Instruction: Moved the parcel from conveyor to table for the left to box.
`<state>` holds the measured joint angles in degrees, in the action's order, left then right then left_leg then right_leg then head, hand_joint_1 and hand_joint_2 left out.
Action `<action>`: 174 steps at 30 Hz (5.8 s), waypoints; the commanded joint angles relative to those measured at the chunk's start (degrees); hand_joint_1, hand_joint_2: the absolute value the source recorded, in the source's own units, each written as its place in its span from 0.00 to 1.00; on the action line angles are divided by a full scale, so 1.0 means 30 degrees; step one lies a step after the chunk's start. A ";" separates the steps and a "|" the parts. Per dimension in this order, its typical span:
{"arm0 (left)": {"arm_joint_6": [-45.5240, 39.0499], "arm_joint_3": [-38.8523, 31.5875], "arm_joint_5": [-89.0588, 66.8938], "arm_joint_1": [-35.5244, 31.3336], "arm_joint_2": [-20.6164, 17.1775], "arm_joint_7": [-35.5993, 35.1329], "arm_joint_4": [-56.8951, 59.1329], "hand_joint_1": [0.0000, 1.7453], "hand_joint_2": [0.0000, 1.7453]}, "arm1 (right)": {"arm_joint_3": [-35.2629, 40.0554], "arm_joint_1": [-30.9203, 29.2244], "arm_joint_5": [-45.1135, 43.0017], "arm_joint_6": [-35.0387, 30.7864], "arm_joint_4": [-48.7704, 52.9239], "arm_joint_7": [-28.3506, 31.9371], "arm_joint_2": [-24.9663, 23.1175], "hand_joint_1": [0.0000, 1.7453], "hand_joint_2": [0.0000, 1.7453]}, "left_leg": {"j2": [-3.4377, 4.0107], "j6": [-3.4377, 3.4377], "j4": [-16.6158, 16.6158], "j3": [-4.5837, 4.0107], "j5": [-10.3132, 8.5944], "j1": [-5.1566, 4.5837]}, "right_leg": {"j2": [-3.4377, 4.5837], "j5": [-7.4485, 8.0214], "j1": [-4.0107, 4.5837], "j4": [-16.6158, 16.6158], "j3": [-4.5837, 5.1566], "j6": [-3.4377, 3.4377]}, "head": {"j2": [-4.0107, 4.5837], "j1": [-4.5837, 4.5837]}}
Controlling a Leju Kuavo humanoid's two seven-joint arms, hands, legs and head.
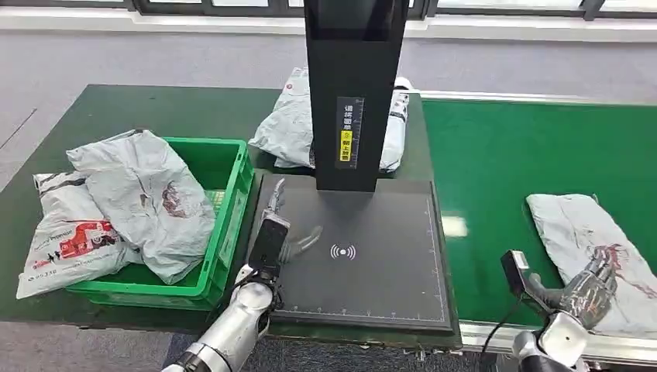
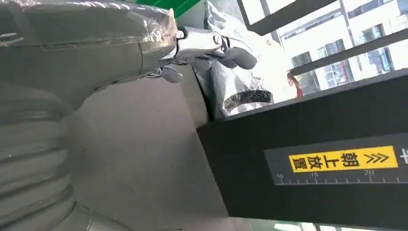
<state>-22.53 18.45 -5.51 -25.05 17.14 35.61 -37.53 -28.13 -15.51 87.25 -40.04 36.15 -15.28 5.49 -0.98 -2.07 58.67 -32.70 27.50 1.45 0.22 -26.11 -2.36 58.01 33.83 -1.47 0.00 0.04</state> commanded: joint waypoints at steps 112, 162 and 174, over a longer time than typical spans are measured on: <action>-0.3954 -0.2091 -0.2022 0.1715 -0.1240 0.0014 -0.2938 0.00 1.00 | 1.1677 0.5877 -2.0487 0.5283 1.5431 1.3415 -0.5400 0.00 1.00 | 0.0002 0.0100 -0.0042 -0.0022 -0.0060 0.0095 | -0.0027 0.0071 0.0103 -0.0187 -0.0094 -0.0045 | 0.0000 0.0007; -0.5822 -0.9387 -1.9621 0.1638 0.0506 -0.0958 -1.2268 1.00 1.00 | 1.1097 0.4033 -2.0439 0.7000 1.1176 1.2751 -0.5050 0.00 1.00 | 0.0092 0.0108 -0.0029 0.0032 -0.0051 0.0085 | 0.0074 0.0086 0.0101 -0.0170 -0.0103 -0.0003 | 0.0000 0.0007; -0.5822 -1.4070 -2.7520 0.1046 -0.0434 -0.5666 -1.3279 1.00 1.00 | 1.1160 0.4333 -2.0532 0.7057 1.1329 1.3123 -0.5074 0.00 1.00 | 0.0067 0.0079 -0.0046 0.0024 -0.0056 0.0089 | 0.0052 0.0078 0.0101 -0.0168 -0.0084 -0.0017 | 0.0007 0.0000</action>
<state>-40.00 -14.85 -80.91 -20.34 18.75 27.90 -79.60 6.64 -1.27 25.88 -19.58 72.56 24.08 -9.44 -0.93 -1.93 58.61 -32.69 27.37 1.72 0.30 -25.95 -2.10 57.57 33.59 -1.68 0.02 0.04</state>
